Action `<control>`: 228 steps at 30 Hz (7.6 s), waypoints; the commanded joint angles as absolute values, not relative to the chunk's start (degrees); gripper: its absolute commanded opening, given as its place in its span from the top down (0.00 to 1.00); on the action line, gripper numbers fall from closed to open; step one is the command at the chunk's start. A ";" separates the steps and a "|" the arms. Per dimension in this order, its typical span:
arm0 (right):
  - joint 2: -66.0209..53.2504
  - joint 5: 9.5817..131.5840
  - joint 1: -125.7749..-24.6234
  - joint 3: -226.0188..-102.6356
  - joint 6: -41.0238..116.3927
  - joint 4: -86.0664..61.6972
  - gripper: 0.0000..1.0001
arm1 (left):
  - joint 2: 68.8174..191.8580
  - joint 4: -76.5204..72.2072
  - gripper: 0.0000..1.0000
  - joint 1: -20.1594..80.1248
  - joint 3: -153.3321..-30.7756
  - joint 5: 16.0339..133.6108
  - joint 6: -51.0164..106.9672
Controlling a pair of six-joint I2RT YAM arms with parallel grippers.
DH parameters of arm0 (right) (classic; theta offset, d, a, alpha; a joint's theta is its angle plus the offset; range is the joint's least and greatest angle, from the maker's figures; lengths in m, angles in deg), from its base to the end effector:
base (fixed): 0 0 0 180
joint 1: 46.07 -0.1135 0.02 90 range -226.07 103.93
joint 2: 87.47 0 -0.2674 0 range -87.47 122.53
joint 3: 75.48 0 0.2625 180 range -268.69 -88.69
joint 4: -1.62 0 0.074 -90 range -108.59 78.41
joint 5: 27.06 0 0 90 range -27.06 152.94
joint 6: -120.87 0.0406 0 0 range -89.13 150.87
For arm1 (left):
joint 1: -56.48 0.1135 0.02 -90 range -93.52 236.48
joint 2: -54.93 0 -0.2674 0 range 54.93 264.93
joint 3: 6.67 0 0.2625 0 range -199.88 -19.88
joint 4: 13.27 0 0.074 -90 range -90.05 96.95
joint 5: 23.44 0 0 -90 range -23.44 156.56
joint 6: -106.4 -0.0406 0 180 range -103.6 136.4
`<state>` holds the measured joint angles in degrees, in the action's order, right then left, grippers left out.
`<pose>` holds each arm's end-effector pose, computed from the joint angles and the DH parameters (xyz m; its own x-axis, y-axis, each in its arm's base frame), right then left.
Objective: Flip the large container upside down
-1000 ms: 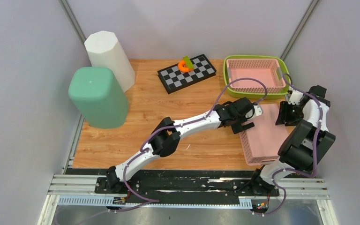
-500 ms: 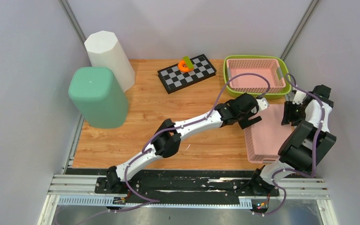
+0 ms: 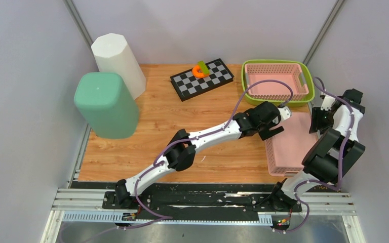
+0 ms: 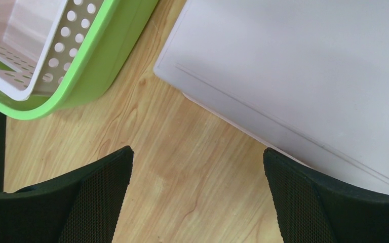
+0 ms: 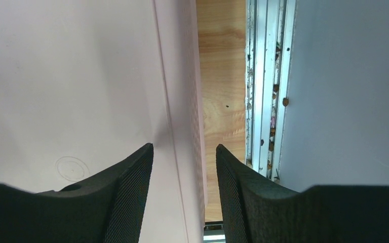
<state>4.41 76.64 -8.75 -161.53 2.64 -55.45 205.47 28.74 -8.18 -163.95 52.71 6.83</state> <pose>0.2775 -0.1994 0.2531 -0.8618 0.0791 -0.5011 0.1085 0.9937 -0.0297 0.2682 -0.5436 0.2103 -0.1117 0.6131 -0.7821 0.8239 0.4972 0.2720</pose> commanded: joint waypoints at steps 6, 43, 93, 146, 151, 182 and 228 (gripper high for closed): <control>-0.49 86.19 -7.94 -174.83 6.05 -63.93 0.48 | 191.73 32.48 0.00 -8.34 -160.18 50.73 6.06; 39.66 61.14 -52.32 -223.42 23.80 -51.91 0.40 | 117.02 30.97 0.00 40.37 -72.92 87.01 -10.67; 52.45 59.34 -55.23 -217.77 29.65 -48.03 0.62 | 114.49 29.28 0.00 40.49 -67.53 88.89 -12.25; 12.67 80.82 -56.75 -207.10 39.50 -50.77 0.97 | 113.30 29.75 0.00 40.49 -67.50 90.73 -12.68; 8.40 87.65 -60.17 -202.62 41.50 -50.87 0.97 | 113.29 29.83 0.00 40.49 -67.52 90.68 -12.67; -2.12 123.76 -74.01 -172.74 78.65 -13.07 0.97 | 112.85 30.37 0.00 40.49 -67.61 91.26 -13.01; 4.34 127.08 -51.18 -154.97 90.78 -5.65 0.74 | 125.34 32.64 0.00 40.49 -76.64 94.35 -11.94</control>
